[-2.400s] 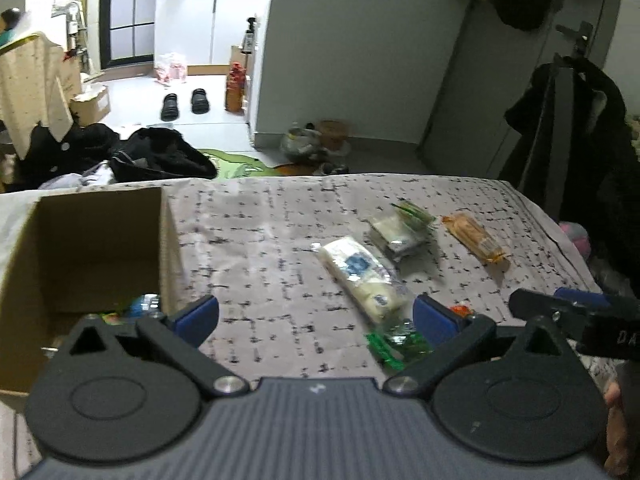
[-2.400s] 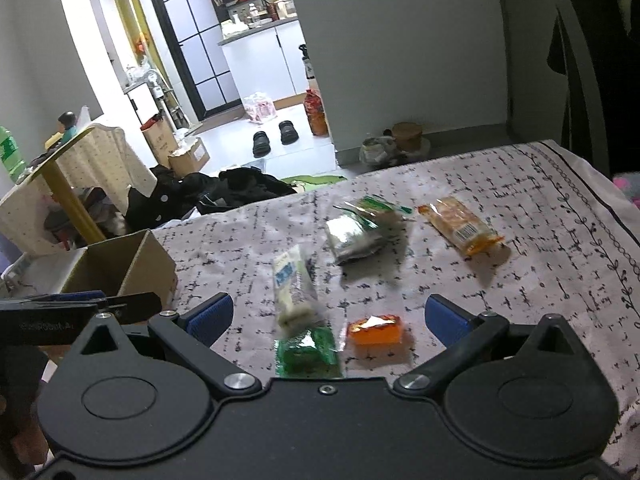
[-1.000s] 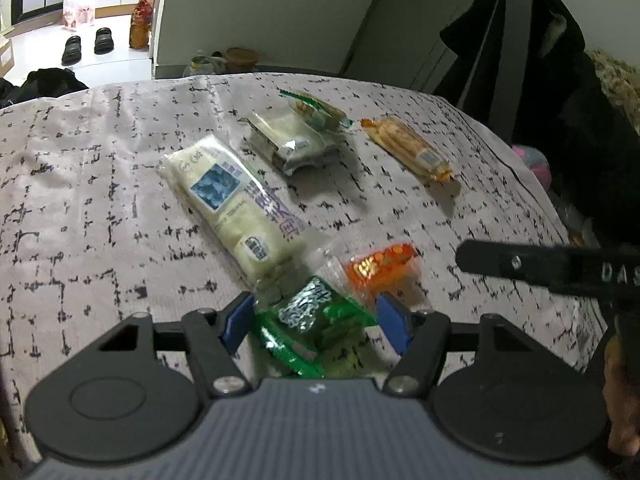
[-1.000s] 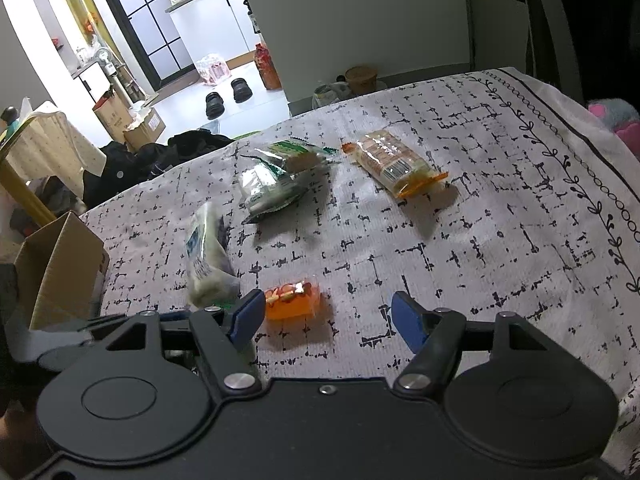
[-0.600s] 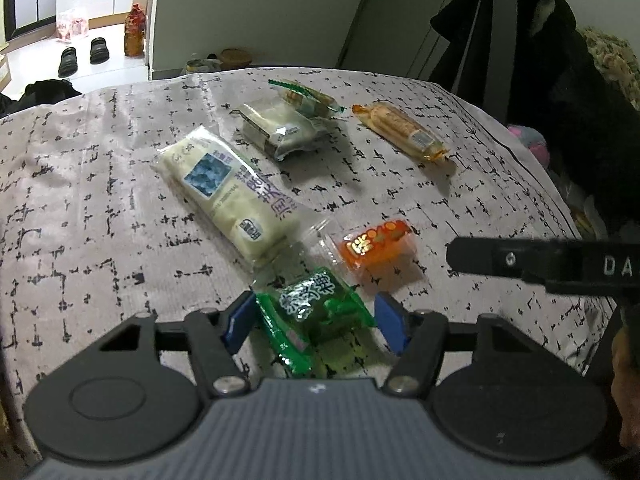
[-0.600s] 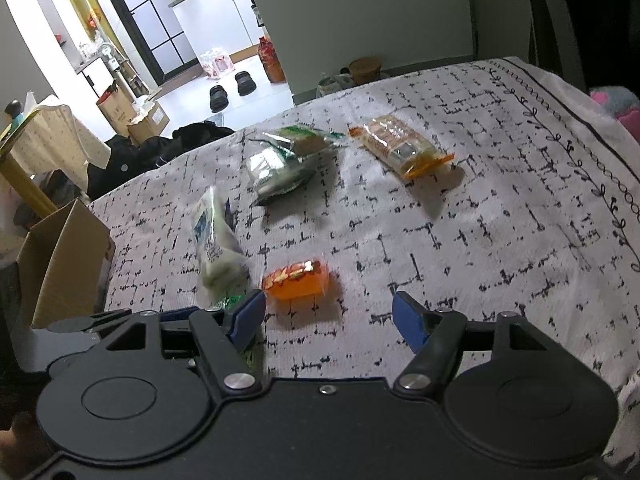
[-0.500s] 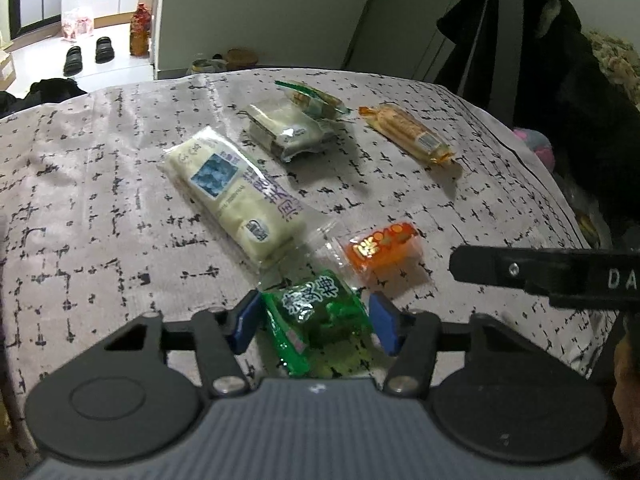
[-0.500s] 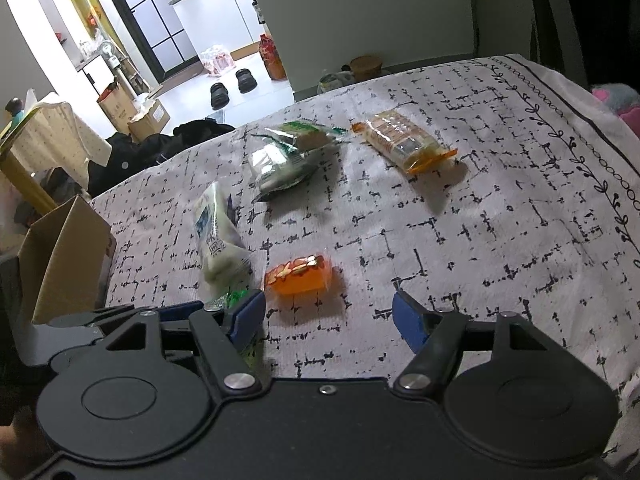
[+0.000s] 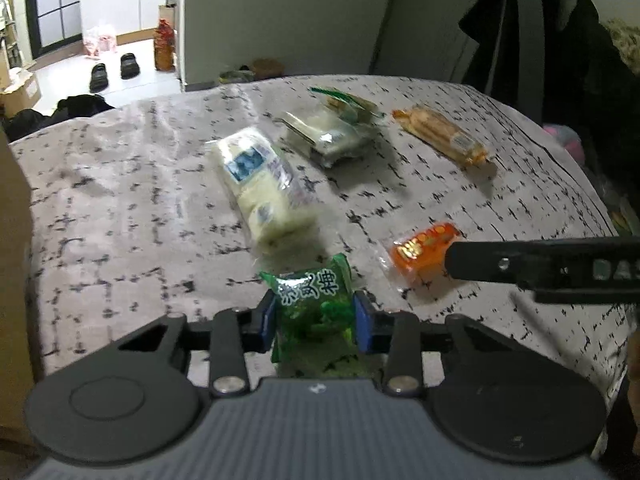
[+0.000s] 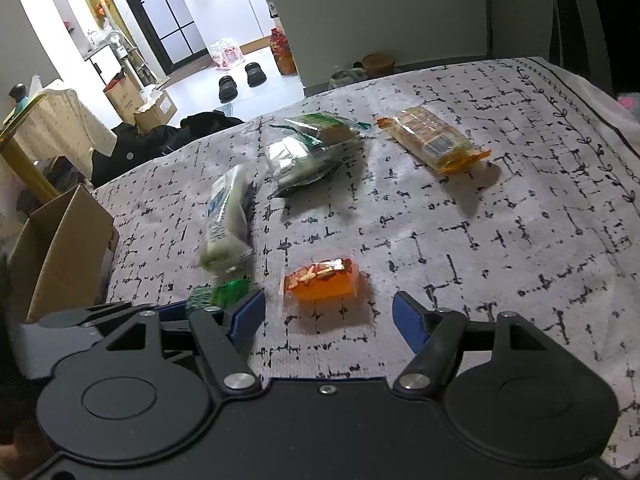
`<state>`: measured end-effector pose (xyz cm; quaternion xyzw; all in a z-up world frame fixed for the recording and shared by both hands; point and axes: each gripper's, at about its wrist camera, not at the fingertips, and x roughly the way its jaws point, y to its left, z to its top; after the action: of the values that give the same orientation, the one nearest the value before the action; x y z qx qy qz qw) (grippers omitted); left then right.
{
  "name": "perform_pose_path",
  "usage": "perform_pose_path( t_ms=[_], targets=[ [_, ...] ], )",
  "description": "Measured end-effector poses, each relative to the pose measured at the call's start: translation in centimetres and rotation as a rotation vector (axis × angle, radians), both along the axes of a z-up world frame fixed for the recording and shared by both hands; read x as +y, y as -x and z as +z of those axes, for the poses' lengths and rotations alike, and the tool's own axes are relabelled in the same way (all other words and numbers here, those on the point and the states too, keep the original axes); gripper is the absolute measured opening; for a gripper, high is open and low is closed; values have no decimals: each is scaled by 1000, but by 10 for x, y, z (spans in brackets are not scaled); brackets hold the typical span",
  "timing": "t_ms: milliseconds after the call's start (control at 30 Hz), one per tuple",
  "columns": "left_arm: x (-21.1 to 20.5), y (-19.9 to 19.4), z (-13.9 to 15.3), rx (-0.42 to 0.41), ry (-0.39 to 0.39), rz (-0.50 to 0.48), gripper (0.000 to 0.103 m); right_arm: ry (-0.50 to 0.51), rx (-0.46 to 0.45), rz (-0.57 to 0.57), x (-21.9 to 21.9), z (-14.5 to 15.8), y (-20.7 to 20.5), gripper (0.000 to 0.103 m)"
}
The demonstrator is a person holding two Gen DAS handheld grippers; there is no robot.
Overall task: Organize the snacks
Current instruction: 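Grasp the green snack packet with the left gripper while the right gripper grasps the orange candy, then carry both snacks over the cardboard box and open both grippers to drop them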
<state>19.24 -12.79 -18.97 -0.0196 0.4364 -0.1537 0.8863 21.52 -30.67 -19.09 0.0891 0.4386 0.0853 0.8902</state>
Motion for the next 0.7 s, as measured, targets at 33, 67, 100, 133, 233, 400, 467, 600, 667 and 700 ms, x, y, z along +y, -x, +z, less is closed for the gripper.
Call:
perform_pose_path(
  t_ms=[33,67,100,133,233,400,467,600,667,700],
  targets=[
    [3,1,1,2,9,5,37,2,-2,-3,1,-1,-2,70],
    [6,2,2,4,13,11,37,7,-5,-4,3,-3,-5,70],
    [9,3,3,4,14,16,37,13,-8,-4,6,-4,-6,70],
    [12,4,4,6,17,21,37,23,-10,-4,8,-6,-9,70],
    [22,8,6,11,20,40,37,33,-6,-4,14,-11,-15,70],
    [41,9,8,6,22,97,37,94,-17,23,29,-17,-22,72],
    [47,8,9,-1,23,118,37,123,-22,40,35,-20,-22,72],
    [56,2,8,-2,20,163,38,201,-23,49,49,-25,-24,62],
    [59,0,8,3,24,183,38,232,-19,52,54,-25,-25,54],
    [61,-1,9,2,26,188,38,232,-16,46,54,-24,-26,52]
  ],
)
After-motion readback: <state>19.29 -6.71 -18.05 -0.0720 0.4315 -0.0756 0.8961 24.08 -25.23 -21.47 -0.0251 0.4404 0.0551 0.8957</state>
